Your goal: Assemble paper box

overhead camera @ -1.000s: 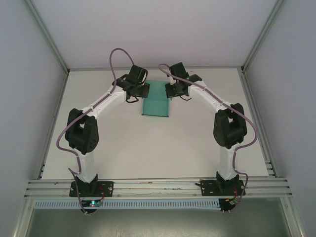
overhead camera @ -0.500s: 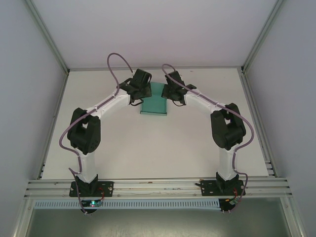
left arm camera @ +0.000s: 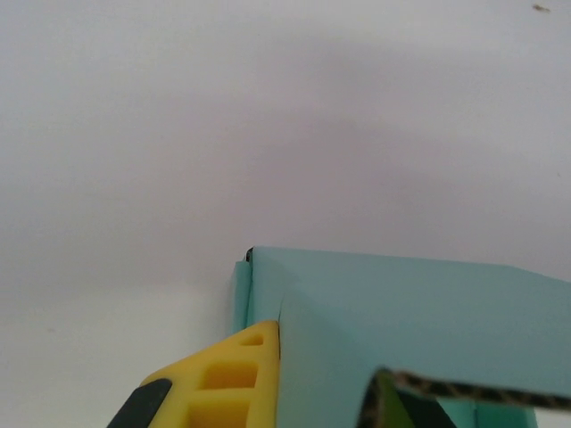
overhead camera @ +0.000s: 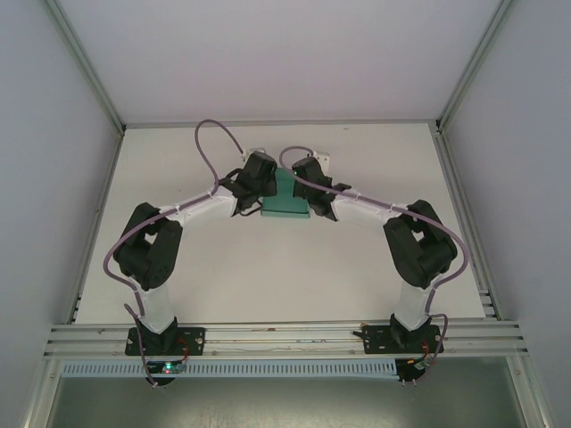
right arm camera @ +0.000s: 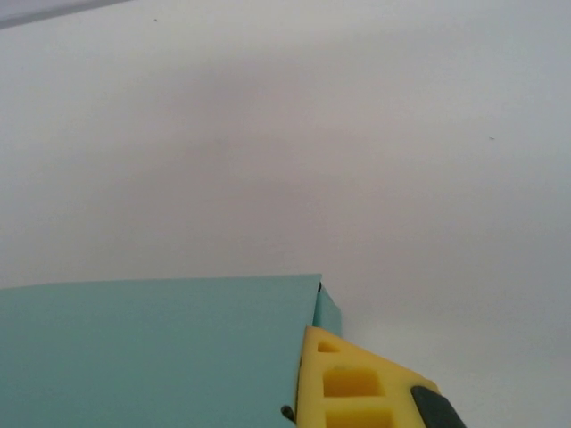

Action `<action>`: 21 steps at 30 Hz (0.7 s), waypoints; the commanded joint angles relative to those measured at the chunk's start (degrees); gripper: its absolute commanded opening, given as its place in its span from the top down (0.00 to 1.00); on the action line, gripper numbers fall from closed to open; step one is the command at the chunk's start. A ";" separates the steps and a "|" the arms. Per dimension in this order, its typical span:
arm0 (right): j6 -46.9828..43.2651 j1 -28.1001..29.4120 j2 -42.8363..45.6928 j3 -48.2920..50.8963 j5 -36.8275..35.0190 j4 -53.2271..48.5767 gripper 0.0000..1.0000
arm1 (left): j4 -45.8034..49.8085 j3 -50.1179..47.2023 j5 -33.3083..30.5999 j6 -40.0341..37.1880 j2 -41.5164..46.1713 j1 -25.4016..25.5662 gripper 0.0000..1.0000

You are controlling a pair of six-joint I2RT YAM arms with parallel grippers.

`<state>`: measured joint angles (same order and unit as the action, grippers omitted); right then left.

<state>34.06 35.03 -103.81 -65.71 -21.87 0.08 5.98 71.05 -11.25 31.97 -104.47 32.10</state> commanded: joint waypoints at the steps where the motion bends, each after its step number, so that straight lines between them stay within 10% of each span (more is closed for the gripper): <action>1: -3.42 2.65 2.51 6.37 3.56 11.72 0.95 | 0.28 -9.03 5.67 -0.57 -1.16 1.50 1.00; 17: -13.14 6.61 3.43 18.77 5.68 19.81 0.98 | -6.34 -20.31 6.28 0.73 2.78 2.79 0.99; 21: -15.36 7.16 3.80 18.36 3.62 18.49 0.98 | -4.45 -20.56 6.47 -0.06 6.23 2.97 0.74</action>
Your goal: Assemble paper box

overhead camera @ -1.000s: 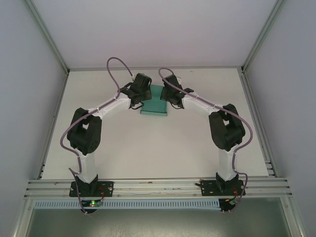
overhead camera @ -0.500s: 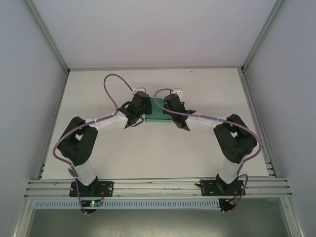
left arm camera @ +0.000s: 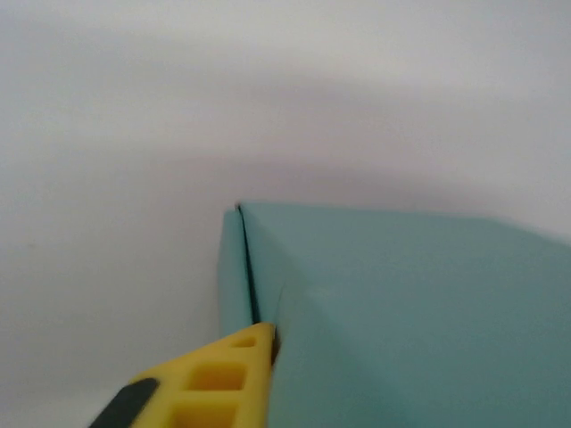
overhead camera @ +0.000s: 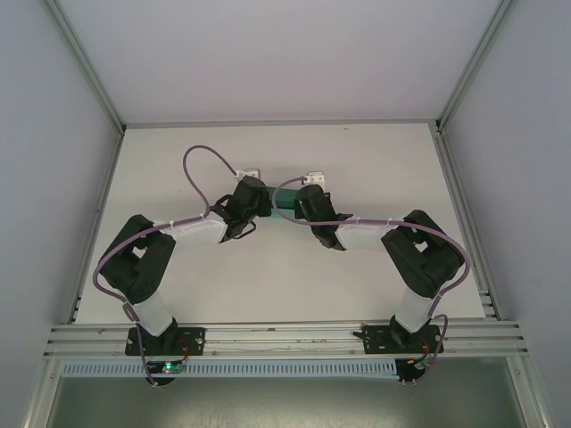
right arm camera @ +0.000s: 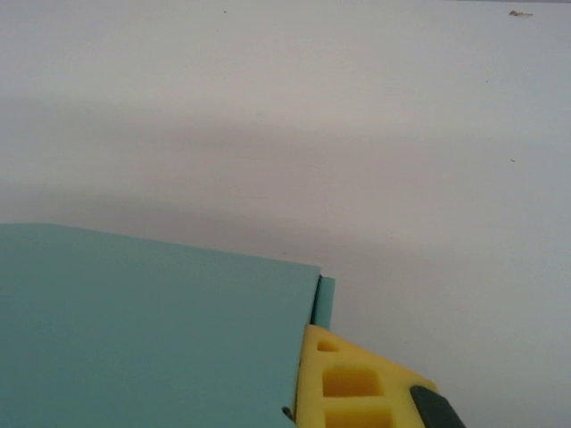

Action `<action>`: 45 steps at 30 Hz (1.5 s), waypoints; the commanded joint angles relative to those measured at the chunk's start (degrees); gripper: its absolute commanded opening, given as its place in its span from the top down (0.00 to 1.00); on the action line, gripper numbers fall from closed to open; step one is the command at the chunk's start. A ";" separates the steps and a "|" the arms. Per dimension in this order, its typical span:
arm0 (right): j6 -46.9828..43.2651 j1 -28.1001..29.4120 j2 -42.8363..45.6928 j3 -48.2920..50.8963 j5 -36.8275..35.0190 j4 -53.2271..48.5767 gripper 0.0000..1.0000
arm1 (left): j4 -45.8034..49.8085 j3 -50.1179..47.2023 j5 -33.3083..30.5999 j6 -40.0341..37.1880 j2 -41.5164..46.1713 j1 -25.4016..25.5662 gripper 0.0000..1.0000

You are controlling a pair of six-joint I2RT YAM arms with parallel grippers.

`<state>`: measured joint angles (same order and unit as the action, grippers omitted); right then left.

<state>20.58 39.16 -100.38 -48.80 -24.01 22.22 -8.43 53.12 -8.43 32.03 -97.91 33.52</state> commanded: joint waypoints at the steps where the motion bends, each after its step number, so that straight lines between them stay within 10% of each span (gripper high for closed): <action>1: -2.53 3.10 0.32 1.23 5.28 -4.33 0.98 | 11.16 -2.51 3.35 -0.26 0.85 1.57 0.71; 6: -4.49 3.81 0.12 1.53 3.57 -5.10 0.98 | 18.99 -1.71 2.19 -0.75 9.20 1.57 0.33; 14: -5.80 6.50 -3.40 0.69 3.91 -7.19 1.00 | 28.60 0.77 3.33 0.86 20.68 1.54 0.00; 30: -9.80 9.53 -5.53 2.51 0.80 -5.17 1.00 | 37.95 12.72 3.01 4.53 18.74 -7.09 0.00; 45: -11.60 10.94 -5.13 5.73 0.29 -0.68 0.96 | 21.68 5.93 25.10 7.77 -0.61 -15.07 0.24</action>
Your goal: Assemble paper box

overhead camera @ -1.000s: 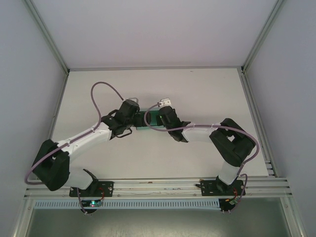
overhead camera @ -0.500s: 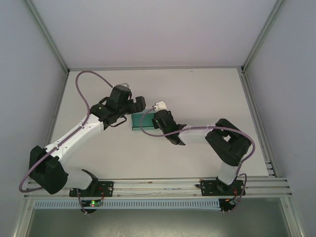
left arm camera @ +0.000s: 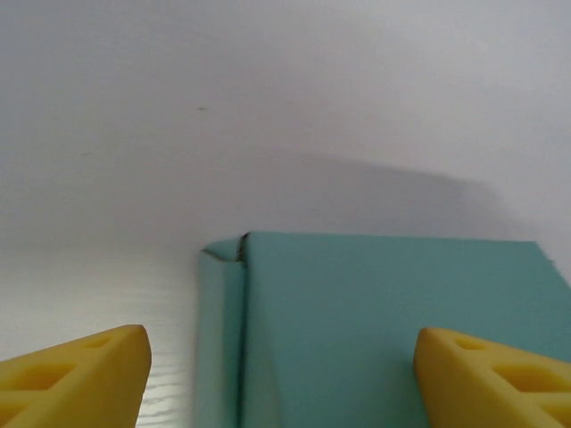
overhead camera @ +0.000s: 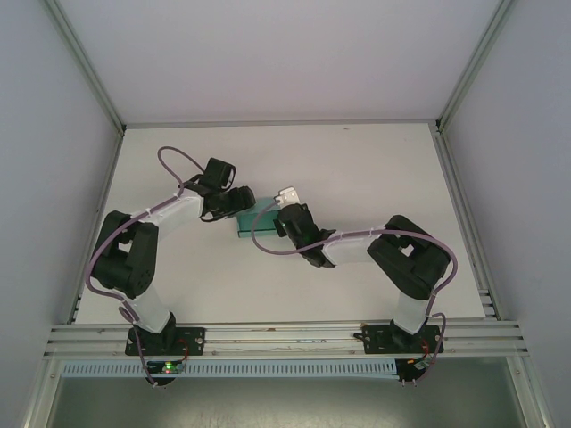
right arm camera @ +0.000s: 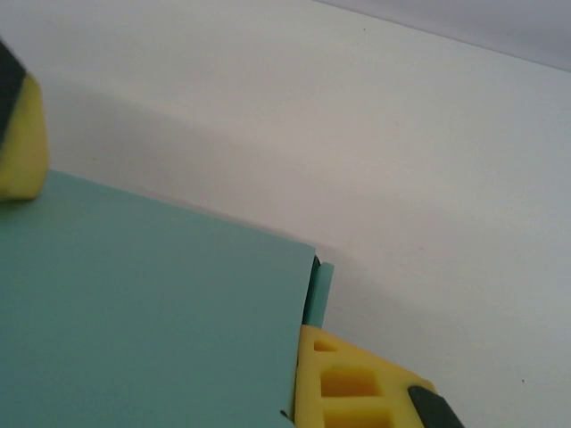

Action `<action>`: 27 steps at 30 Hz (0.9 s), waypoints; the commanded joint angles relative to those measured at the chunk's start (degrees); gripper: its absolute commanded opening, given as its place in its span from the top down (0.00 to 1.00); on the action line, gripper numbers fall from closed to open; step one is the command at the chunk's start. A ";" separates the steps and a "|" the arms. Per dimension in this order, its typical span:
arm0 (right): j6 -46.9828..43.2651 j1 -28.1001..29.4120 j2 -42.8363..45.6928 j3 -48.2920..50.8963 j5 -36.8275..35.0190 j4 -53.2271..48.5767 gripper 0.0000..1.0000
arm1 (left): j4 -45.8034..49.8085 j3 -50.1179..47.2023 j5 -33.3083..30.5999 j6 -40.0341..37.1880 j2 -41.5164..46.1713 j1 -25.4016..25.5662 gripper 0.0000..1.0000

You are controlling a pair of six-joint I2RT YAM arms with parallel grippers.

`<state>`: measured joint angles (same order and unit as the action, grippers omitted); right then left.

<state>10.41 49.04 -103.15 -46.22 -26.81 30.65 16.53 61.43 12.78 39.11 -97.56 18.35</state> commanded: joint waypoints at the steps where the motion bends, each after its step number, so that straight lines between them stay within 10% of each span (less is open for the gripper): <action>1: -1.65 1.11 -2.25 3.45 3.50 -8.51 0.95 | -3.97 -3.24 3.64 0.70 -1.29 0.11 0.25; 10: -2.15 1.41 2.70 7.39 6.02 -6.41 0.77 | -4.17 -8.82 1.89 0.49 -1.16 0.02 0.42; 27: -0.73 0.67 30.87 21.70 18.77 -11.90 0.08 | -7.17 -14.00 -0.60 -0.05 -2.76 0.12 0.50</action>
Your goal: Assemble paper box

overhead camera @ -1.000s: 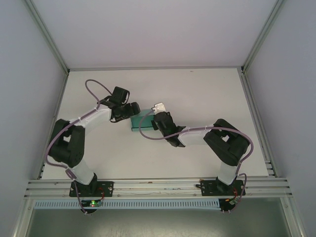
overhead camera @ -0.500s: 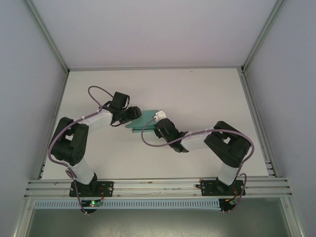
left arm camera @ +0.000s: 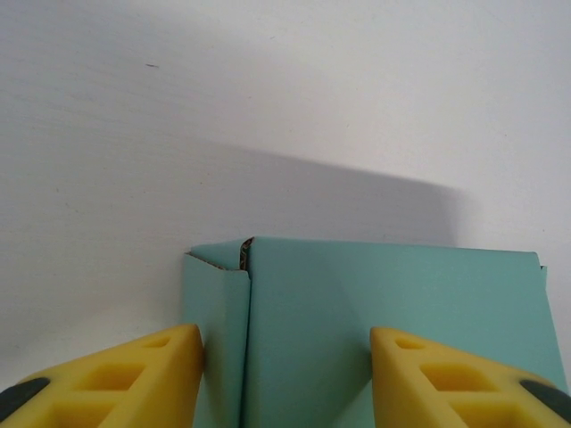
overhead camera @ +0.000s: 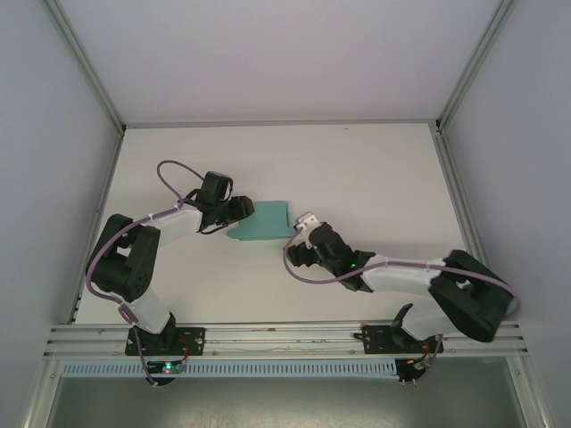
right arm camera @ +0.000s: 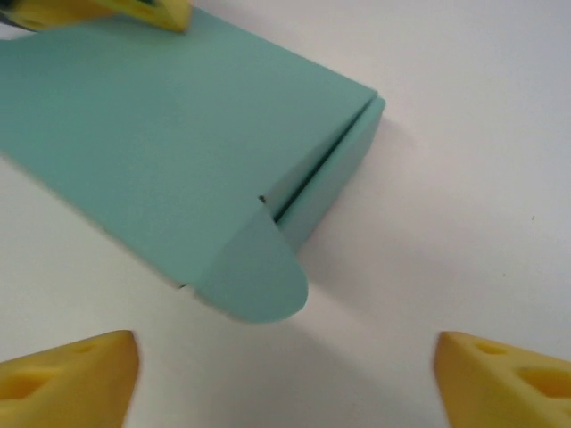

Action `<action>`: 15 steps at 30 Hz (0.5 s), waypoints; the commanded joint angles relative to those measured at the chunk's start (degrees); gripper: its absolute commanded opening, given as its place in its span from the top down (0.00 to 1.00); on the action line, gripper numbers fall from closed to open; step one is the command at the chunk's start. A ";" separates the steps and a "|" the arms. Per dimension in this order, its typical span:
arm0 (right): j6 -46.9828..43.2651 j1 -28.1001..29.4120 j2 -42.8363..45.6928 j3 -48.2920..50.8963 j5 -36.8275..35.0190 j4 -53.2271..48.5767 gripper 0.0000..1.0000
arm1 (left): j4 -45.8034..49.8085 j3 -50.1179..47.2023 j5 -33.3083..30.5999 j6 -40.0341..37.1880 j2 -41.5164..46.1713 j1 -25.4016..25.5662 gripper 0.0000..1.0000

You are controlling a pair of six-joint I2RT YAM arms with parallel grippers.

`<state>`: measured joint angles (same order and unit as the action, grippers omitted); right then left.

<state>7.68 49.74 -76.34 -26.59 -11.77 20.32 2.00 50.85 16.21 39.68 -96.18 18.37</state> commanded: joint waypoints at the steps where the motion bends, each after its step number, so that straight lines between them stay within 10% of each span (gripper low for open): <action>1: 3.97 -0.71 5.69 2.50 3.59 -1.36 0.03 | 7.04 -3.71 -4.24 -0.60 -4.51 0.03 0.51; 15: 24.45 -19.89 -16.31 -23.53 27.55 -16.86 0.02 | -2.13 -9.34 -0.17 -0.94 -7.15 -1.64 0.71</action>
<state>27.27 32.82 -88.62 -47.88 6.50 7.90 -7.79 47.13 16.16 39.35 -97.78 18.09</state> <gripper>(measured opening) 0.983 0.299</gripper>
